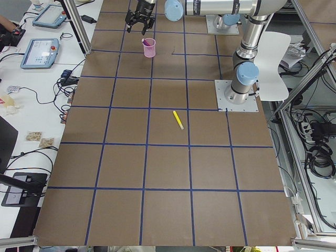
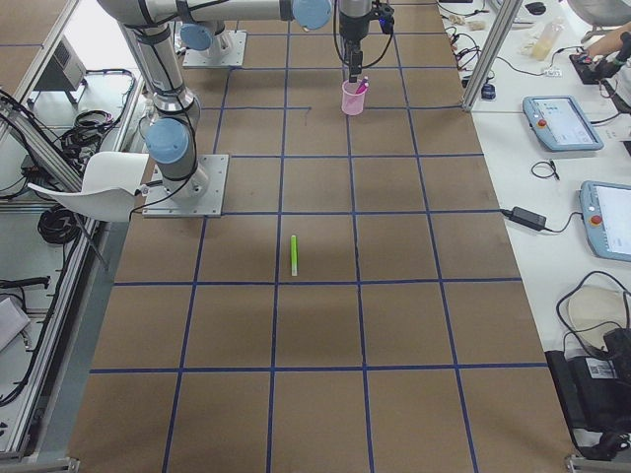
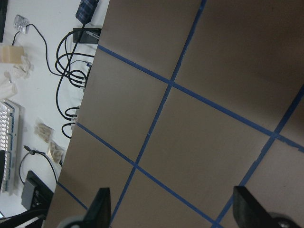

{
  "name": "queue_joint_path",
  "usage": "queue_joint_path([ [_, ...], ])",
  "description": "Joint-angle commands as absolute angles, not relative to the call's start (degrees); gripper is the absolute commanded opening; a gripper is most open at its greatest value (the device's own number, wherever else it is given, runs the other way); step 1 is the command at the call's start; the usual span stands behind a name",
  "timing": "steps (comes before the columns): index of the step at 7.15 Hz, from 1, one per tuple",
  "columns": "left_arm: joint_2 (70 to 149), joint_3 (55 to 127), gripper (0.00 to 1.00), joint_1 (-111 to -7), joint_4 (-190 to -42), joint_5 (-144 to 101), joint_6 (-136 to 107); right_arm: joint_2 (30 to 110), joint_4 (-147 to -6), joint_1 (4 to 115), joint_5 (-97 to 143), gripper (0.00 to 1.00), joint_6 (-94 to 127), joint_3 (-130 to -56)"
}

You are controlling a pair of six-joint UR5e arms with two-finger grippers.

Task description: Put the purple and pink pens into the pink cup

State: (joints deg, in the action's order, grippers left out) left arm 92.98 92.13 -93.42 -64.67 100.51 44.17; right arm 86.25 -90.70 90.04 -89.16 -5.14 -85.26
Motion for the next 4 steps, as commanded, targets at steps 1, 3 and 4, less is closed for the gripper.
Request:
queue_joint_path([
  [1,90.27,91.33,1.0,-91.94,-76.75,98.18,26.7,86.74,-91.05,89.82,-90.61,1.0,-5.19,-85.34],
  [3,88.25,91.41,1.0,-90.18,-85.23,98.09,14.98,87.01,-91.05,89.91,-91.05,1.0,-5.54,-85.34],
  [4,87.55,91.75,1.0,-89.04,-86.56,97.22,14.33,87.1,-90.79,89.91,-91.14,1.0,-4.75,-85.34],
])
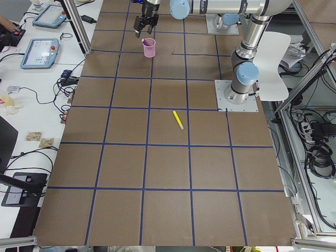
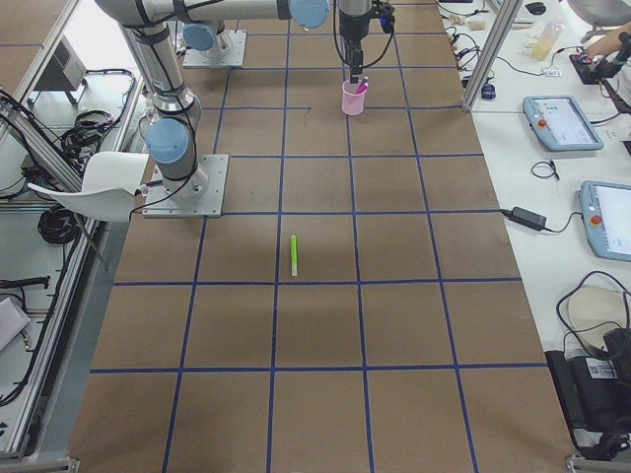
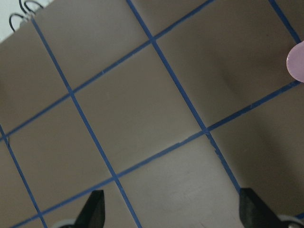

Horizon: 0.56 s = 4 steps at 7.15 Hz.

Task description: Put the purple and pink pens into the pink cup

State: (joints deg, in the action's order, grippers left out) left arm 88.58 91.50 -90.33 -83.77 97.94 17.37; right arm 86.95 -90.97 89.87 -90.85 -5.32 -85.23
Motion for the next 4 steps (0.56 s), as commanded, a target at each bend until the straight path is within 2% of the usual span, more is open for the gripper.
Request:
queue_joint_path([
  [1,87.02,92.28,1.0,-88.34,-87.53,93.29,13.98,87.1,-90.97,89.91,-90.88,1.0,-4.75,-85.43],
  [4,87.27,92.81,1.0,-88.16,-80.89,92.9,11.17,86.92,-91.06,89.91,-90.09,1.0,-4.66,-85.08],
])
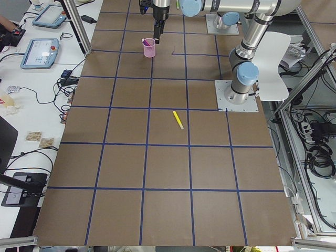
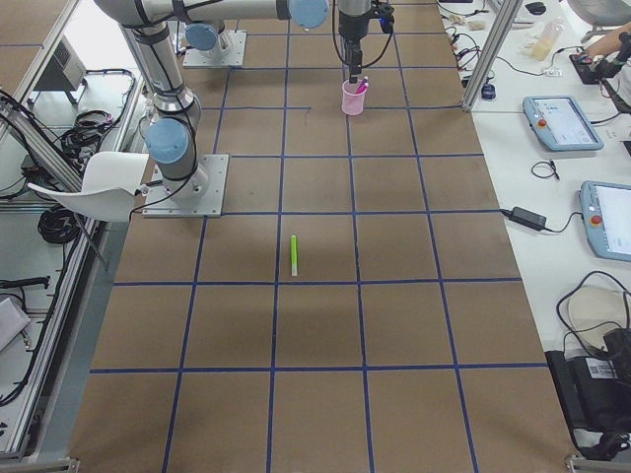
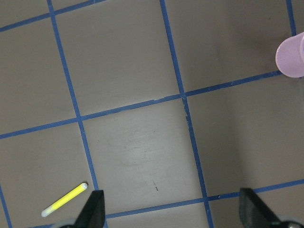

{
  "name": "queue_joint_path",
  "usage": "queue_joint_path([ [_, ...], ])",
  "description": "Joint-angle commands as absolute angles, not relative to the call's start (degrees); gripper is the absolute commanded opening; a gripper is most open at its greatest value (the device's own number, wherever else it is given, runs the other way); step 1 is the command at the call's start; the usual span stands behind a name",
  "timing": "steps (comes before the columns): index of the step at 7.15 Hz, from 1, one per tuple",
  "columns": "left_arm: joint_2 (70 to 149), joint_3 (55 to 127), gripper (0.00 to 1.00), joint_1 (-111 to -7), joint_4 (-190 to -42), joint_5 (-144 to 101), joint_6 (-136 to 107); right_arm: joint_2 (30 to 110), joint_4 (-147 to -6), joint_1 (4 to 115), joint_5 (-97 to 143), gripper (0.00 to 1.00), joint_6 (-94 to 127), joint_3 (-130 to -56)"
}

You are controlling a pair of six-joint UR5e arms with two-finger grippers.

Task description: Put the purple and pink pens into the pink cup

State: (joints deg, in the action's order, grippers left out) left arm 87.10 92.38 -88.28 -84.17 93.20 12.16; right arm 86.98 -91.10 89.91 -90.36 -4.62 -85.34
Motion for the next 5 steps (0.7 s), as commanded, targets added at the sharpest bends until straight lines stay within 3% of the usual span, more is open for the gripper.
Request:
queue_joint_path([
  [1,86.93,94.29,1.0,-88.24,-80.42,92.9,10.47,86.58,-91.05,89.91,-90.0,1.0,-4.66,-84.56],
  [5,86.84,94.66,1.0,-88.24,-80.42,92.9,10.55,86.49,-90.88,89.91,-90.17,1.0,-4.66,-83.59],
])
